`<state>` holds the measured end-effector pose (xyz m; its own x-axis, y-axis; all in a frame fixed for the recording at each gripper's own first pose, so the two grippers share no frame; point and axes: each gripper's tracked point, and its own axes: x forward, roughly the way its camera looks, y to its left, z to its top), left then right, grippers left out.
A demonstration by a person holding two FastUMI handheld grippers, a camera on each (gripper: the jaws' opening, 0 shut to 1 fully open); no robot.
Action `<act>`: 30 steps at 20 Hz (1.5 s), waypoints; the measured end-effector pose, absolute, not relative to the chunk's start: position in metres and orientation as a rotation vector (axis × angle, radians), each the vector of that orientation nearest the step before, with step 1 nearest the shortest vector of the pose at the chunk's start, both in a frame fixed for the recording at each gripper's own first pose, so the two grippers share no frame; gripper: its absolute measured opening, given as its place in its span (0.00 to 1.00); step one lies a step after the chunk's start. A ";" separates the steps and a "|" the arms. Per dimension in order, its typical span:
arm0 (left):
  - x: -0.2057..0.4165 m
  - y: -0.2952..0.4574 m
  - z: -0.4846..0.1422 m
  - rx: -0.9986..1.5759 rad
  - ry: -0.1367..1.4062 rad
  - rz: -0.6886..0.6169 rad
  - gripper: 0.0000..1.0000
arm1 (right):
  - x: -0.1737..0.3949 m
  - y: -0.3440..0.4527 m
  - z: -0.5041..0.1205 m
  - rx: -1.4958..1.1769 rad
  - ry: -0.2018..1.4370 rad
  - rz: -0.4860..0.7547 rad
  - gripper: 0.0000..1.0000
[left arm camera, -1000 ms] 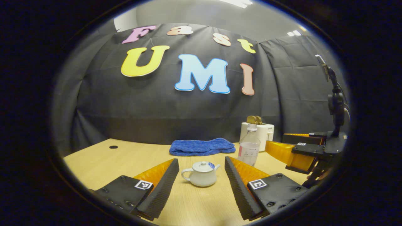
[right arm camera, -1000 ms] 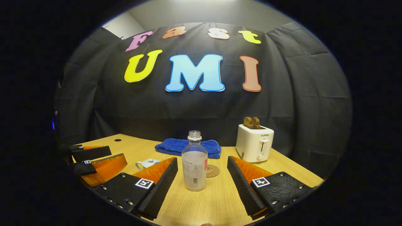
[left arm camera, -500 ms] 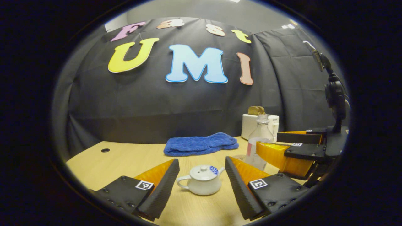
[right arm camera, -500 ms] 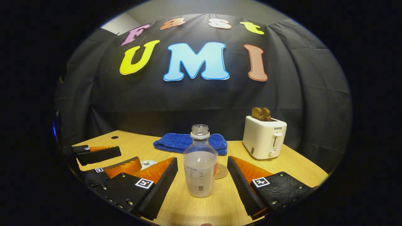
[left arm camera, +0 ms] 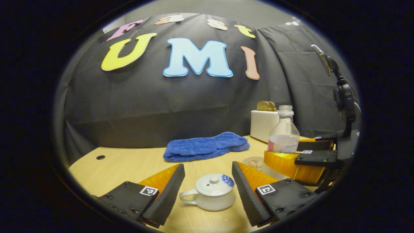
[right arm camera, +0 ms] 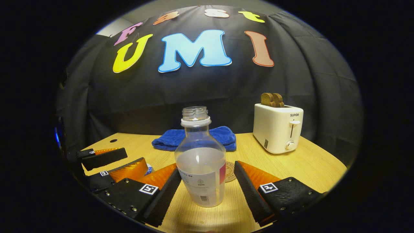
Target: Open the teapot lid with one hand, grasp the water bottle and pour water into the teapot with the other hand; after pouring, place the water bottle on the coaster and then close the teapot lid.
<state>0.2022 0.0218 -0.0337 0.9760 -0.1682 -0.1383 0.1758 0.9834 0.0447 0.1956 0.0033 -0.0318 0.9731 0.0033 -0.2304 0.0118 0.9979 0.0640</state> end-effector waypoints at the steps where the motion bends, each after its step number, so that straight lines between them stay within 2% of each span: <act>1: 0.203 0.022 -0.036 0.058 0.137 -0.180 0.96 | 0.197 0.003 -0.037 0.063 0.241 -0.004 0.98; 4: 0.202 0.022 -0.041 0.008 0.146 -0.187 0.96 | 0.197 0.002 -0.047 0.046 0.280 -0.001 0.98; 12: 0.199 0.019 -0.041 0.015 0.142 -0.187 0.95 | 0.198 0.006 -0.049 -0.025 0.263 0.007 0.98; 14: 0.198 0.018 -0.041 0.029 0.143 -0.191 0.83 | 0.199 0.007 -0.054 -0.031 0.272 0.006 0.98; 15: 0.197 0.015 -0.042 0.034 0.142 -0.197 0.74 | 0.198 0.007 -0.054 -0.029 0.275 0.004 0.98; 16: 0.197 0.015 -0.041 0.045 0.135 -0.194 0.70 | 0.197 0.006 -0.053 -0.030 0.276 -0.001 0.98; 17: 0.196 0.014 -0.038 0.058 0.128 -0.196 0.71 | 0.197 0.003 -0.055 -0.031 0.282 -0.008 0.98; 20: 0.195 0.008 -0.038 0.097 0.123 -0.206 0.41 | 0.197 0.004 -0.054 -0.019 0.281 -0.008 0.96; 22: 0.196 0.009 -0.037 0.109 0.126 -0.206 0.52 | 0.197 0.003 -0.053 -0.018 0.274 -0.009 0.96; 23: 0.196 0.008 -0.038 0.111 0.125 -0.207 0.55 | 0.198 0.004 -0.053 -0.019 0.273 -0.009 0.85; 28: 0.199 0.007 -0.042 0.160 0.154 -0.188 0.55 | 0.197 0.003 -0.054 -0.008 0.279 -0.009 0.84; 29: 0.200 0.007 -0.044 0.169 0.157 -0.185 0.43 | 0.197 0.003 -0.055 -0.001 0.283 -0.008 0.84; 30: 0.201 0.007 -0.043 0.171 0.158 -0.182 0.55 | 0.197 0.003 -0.055 0.005 0.287 -0.007 0.84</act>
